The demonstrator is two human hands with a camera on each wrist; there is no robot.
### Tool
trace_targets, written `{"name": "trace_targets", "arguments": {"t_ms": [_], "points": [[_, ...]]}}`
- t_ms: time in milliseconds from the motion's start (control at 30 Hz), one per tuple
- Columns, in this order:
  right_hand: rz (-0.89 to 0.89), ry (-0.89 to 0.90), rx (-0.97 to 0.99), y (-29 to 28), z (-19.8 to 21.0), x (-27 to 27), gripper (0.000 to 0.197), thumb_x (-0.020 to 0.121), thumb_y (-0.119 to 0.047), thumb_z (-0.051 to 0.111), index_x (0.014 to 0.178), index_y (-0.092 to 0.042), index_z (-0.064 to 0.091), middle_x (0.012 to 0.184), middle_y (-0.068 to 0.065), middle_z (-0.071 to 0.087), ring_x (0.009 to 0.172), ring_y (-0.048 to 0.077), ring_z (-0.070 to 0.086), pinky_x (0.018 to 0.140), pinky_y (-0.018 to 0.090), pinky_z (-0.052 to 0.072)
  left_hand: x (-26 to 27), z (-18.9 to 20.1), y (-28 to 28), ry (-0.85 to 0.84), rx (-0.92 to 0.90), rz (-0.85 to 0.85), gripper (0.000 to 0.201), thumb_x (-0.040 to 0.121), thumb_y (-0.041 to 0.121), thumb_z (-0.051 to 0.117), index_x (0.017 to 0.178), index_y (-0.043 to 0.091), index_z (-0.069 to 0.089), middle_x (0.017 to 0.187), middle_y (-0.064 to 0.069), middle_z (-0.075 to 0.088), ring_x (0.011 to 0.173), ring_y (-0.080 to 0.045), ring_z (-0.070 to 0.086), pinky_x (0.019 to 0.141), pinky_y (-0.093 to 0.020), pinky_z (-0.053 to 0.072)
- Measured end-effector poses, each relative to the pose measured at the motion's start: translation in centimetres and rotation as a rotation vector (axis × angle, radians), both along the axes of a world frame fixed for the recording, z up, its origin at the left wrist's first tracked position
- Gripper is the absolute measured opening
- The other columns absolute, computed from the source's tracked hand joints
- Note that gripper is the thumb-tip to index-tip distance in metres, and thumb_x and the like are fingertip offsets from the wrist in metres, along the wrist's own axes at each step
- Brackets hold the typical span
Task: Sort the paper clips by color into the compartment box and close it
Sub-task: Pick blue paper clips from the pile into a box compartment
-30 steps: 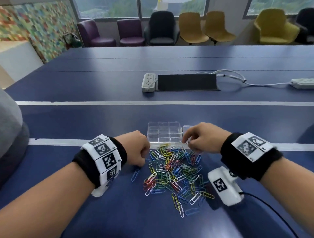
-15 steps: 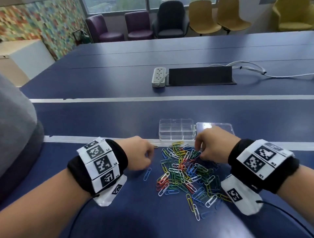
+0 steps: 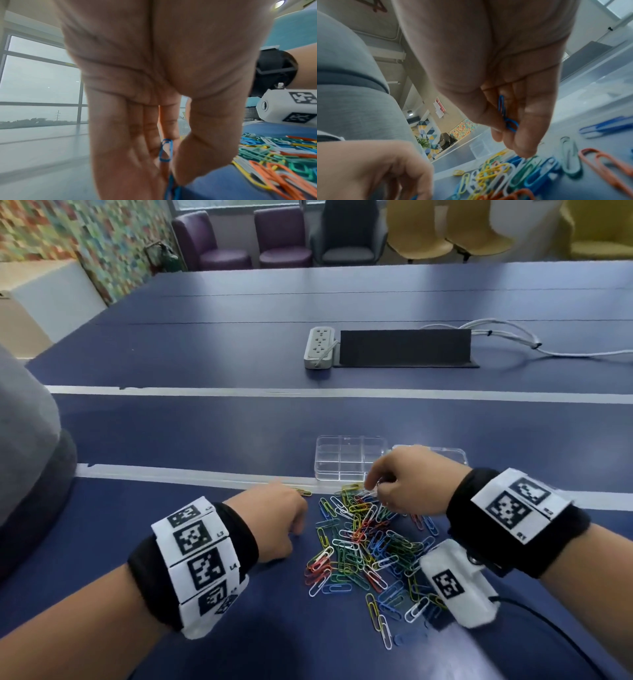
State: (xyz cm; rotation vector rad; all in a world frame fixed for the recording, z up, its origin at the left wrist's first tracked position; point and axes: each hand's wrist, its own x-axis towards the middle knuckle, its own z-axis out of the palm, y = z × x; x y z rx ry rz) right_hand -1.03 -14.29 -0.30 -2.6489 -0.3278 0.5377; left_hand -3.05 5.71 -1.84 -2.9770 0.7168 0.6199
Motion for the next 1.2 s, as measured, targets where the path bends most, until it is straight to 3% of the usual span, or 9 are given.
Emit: {"name": "trace_targets", "arguments": {"t_ms": [100,167,300,433,600,733,867,1033,1200], "points": [[-0.023,-0.047,-0.045,-0.3,0.0,0.1,0.031,0.088,-0.012,0.045,0.1,-0.02,0.072,0.081,-0.008,0.058,0.062,0.006,0.05,0.058,0.015,0.036,-0.3,0.2,0.1,0.027,-0.071,0.035,0.024,0.079,0.013,0.05,0.098,0.022,0.062,0.069,0.014,0.042,0.082,-0.013,0.045,0.07,-0.019,0.033],[-0.033,-0.059,-0.044,-0.4,0.4,0.1,0.032,0.089,-0.012,0.044,0.101,-0.021,0.072,0.082,-0.007,0.057,0.072,0.012,0.053,0.07,0.018,0.039,-0.3,0.7,-0.1,0.048,-0.159,0.074,0.025,0.083,0.012,0.045,0.101,0.022,0.06,0.082,0.01,0.05,0.089,-0.015,0.049,0.073,-0.021,0.034],[-0.048,-0.143,0.008,0.5,1.9,1.0,0.033,0.09,-0.012,0.044,0.106,-0.018,0.072,0.073,-0.015,0.053,0.08,0.012,0.053,0.08,0.016,0.036,2.0,2.0,-0.9,-0.04,-0.263,0.064,0.034,0.094,0.008,0.037,0.116,0.02,0.059,0.115,-0.003,0.055,0.111,-0.018,0.051,0.091,-0.018,0.03],[-0.055,-0.202,0.027,3.0,1.9,2.6,0.033,0.087,-0.011,0.048,0.111,-0.021,0.07,0.114,0.002,0.067,0.103,0.022,0.062,0.09,0.025,0.046,4.4,2.4,-2.0,-0.169,-0.364,0.151,0.04,0.089,0.0,0.039,0.121,0.015,0.056,0.108,-0.005,0.065,0.101,-0.02,0.058,0.09,-0.024,0.04],[-0.149,-0.18,0.032,4.6,0.6,4.4,0.023,0.079,-0.018,0.064,0.101,-0.025,0.069,0.11,0.006,0.067,0.099,0.026,0.064,0.089,0.037,0.054,5.3,1.3,-2.4,-0.16,-0.446,0.298,0.04,0.085,0.002,0.051,0.121,0.02,0.048,0.094,-0.004,0.071,0.09,-0.022,0.065,0.087,-0.035,0.052],[-0.156,-0.149,0.035,5.3,0.0,4.6,0.019,0.078,-0.021,0.069,0.097,-0.021,0.067,0.106,0.008,0.068,0.1,0.027,0.064,0.087,0.034,0.053,5.1,1.1,-2.7,-0.162,-0.499,0.291,0.05,0.084,0.003,0.054,0.128,0.023,0.042,0.097,-0.008,0.072,0.093,-0.025,0.066,0.089,-0.039,0.053],[-0.117,-0.166,0.057,5.3,0.2,4.5,0.014,0.082,-0.019,0.064,0.096,-0.018,0.066,0.1,0.007,0.068,0.096,0.025,0.065,0.086,0.034,0.054,4.8,1.5,-2.9,-0.145,-0.509,0.242,0.047,0.083,0.002,0.047,0.124,0.025,0.042,0.098,-0.011,0.07,0.092,-0.031,0.066,0.085,-0.043,0.054],[-0.128,-0.167,0.125,3.4,1.5,3.8,0.025,0.085,-0.01,0.053,0.101,-0.018,0.07,0.077,-0.002,0.06,0.078,0.017,0.062,0.082,0.025,0.052,4.8,2.0,-2.6,-0.125,-0.519,0.241,0.053,0.088,0.006,0.049,0.135,0.028,0.038,0.1,-0.003,0.068,0.082,-0.018,0.062,0.085,-0.03,0.051],[-0.075,-0.179,0.043,0.7,2.4,1.9,0.025,0.082,-0.008,0.054,0.085,-0.017,0.077,0.065,-0.006,0.062,0.052,0.007,0.055,0.07,0.026,0.057,4.0,2.3,-2.2,-0.182,-0.449,0.146,0.013,0.085,0.02,0.058,0.095,0.018,0.067,0.076,0.006,0.06,0.071,-0.011,0.051,0.073,-0.023,0.045]]}}
